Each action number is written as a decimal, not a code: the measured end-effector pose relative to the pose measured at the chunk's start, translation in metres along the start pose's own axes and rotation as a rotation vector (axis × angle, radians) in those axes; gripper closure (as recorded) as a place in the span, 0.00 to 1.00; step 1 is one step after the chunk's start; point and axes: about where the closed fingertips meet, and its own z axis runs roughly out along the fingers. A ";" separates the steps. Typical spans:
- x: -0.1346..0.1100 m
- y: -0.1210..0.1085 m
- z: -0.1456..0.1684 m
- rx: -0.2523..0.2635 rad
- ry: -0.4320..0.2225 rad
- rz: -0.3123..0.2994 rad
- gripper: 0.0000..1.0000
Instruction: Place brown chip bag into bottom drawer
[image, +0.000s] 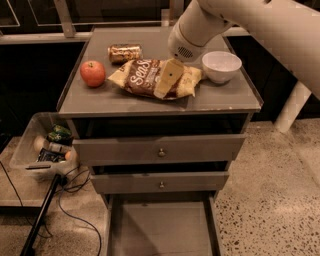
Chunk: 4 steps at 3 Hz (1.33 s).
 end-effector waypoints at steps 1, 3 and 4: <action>0.006 -0.013 0.020 -0.017 0.010 0.031 0.00; 0.007 -0.004 0.045 -0.089 -0.011 0.053 0.00; 0.012 0.009 0.058 -0.130 -0.008 0.064 0.00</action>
Offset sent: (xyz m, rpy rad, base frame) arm 0.0377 0.0085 -0.0330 0.0506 0.0858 -0.0048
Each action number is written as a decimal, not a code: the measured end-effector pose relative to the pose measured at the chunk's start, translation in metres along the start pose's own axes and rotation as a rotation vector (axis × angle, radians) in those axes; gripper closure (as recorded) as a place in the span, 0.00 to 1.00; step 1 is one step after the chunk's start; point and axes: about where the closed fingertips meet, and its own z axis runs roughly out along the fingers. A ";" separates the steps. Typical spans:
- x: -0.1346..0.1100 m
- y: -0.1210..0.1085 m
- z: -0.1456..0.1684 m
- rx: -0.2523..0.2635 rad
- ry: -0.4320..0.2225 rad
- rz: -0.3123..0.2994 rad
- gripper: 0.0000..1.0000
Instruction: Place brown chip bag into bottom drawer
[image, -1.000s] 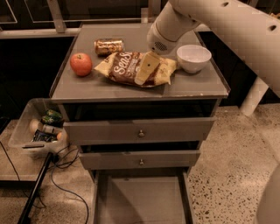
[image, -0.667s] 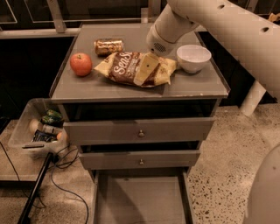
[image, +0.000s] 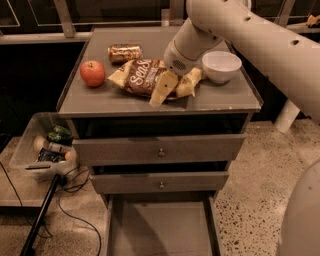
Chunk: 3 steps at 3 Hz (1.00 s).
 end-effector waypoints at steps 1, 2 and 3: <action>0.005 0.004 0.011 -0.016 0.014 0.011 0.00; 0.009 0.001 0.014 -0.006 0.020 0.027 0.00; 0.009 0.001 0.015 -0.006 0.020 0.027 0.18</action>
Offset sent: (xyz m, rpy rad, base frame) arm 0.0074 -0.0076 -0.0173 -0.0095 0.0152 -0.0557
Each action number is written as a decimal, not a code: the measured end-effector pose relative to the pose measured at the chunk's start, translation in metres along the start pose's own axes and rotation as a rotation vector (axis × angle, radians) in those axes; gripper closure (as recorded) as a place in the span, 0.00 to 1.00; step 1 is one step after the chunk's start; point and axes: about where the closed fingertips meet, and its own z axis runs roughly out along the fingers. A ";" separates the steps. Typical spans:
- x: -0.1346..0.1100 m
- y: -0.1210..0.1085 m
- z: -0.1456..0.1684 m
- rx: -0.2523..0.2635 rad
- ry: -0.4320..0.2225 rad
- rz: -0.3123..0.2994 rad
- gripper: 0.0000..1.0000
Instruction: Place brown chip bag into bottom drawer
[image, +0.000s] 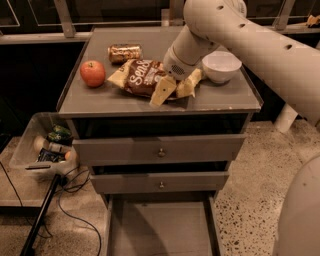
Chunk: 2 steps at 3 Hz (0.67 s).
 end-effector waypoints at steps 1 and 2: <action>0.000 0.000 0.000 0.000 0.000 0.000 0.41; 0.000 0.000 0.000 0.000 0.000 0.000 0.64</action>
Offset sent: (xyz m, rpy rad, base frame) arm 0.0000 0.0000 0.0000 0.0000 0.0001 0.0000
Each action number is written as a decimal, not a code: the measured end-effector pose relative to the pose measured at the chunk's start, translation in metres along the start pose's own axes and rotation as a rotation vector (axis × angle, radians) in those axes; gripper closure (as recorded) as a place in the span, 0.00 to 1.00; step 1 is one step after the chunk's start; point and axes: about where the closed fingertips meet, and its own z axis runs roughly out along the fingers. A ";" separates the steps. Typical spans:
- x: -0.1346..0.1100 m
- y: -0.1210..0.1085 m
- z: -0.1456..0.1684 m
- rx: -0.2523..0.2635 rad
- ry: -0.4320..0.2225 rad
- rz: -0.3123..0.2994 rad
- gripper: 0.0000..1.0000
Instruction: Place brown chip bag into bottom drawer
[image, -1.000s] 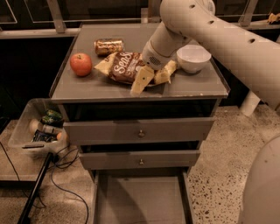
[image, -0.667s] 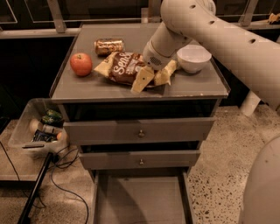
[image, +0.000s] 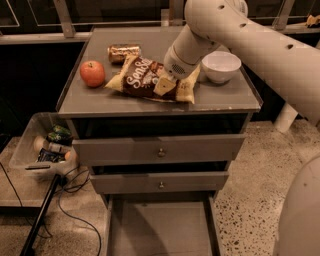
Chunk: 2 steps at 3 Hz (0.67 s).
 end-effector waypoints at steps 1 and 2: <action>0.000 0.000 0.000 0.000 0.000 0.000 0.88; 0.000 0.000 0.000 0.000 0.000 0.000 1.00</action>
Offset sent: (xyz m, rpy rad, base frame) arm 0.0000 0.0000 0.0000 0.0000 0.0001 0.0000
